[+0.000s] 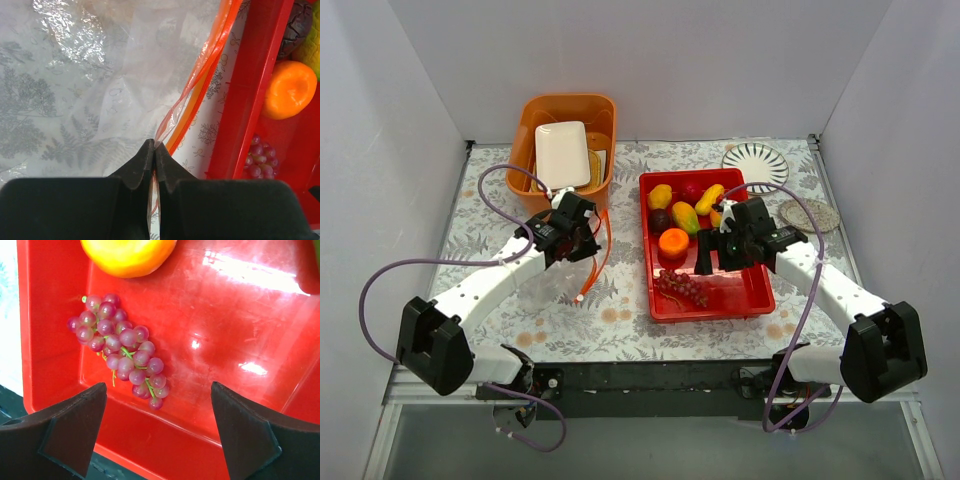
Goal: Place the food in the zip-top bag and seal the zipper
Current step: Pick up the fake fruit from the bin.
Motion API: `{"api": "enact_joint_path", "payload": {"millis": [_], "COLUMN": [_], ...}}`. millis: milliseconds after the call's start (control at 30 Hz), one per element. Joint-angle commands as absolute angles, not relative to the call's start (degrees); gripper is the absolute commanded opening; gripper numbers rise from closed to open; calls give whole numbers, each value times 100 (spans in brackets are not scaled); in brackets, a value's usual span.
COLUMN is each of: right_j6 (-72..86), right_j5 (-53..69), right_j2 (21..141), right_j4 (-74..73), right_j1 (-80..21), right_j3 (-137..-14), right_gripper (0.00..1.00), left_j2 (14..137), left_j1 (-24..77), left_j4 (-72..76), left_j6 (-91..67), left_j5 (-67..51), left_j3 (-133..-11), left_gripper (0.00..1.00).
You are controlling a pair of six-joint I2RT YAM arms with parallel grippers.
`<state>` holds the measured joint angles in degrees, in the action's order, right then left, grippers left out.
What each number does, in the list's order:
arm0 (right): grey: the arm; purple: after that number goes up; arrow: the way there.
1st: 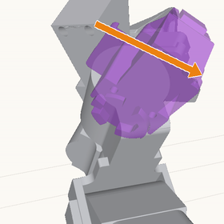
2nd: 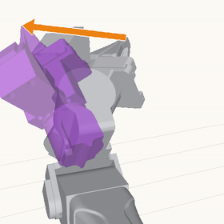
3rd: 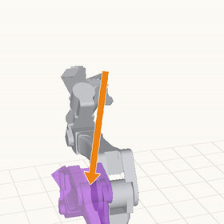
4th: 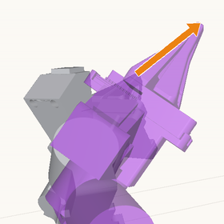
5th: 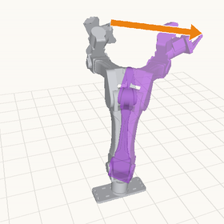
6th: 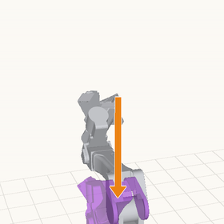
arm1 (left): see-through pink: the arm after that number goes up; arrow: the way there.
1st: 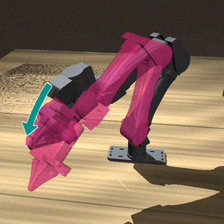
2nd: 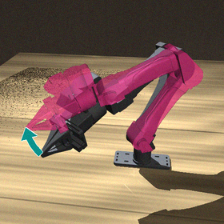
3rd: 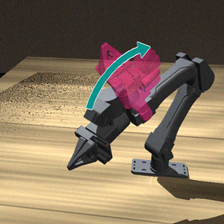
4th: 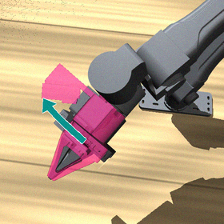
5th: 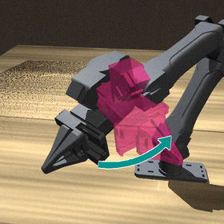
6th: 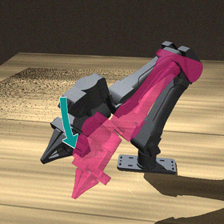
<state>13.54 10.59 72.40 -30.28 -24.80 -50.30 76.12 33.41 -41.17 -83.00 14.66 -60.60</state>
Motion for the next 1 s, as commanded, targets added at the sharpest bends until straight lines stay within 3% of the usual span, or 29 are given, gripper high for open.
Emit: {"api": "enact_joint_path", "payload": {"millis": [0, 567, 967], "right_j6": [906, 282, 18], "right_j5": [1178, 1028, 800], "right_j2": [7338, 8182, 9403], "right_j4": [-3041, -3076, -2716], "right_j1": [-2558, -3189, -3928], "right_j3": [-5176, -5625, -5915], "right_gripper": [93, 96, 97], "left_j2": [7286, 7330, 7269], "left_j1": [3173, 3032, 3023], "left_j4": [-3981, -3876, -3788], "left_j6": [-8359, -8367, -8297], "left_j5": [932, 633, 352], "left_j3": [-5985, -5862, -5766], "left_gripper": [0, 0, 0]}}
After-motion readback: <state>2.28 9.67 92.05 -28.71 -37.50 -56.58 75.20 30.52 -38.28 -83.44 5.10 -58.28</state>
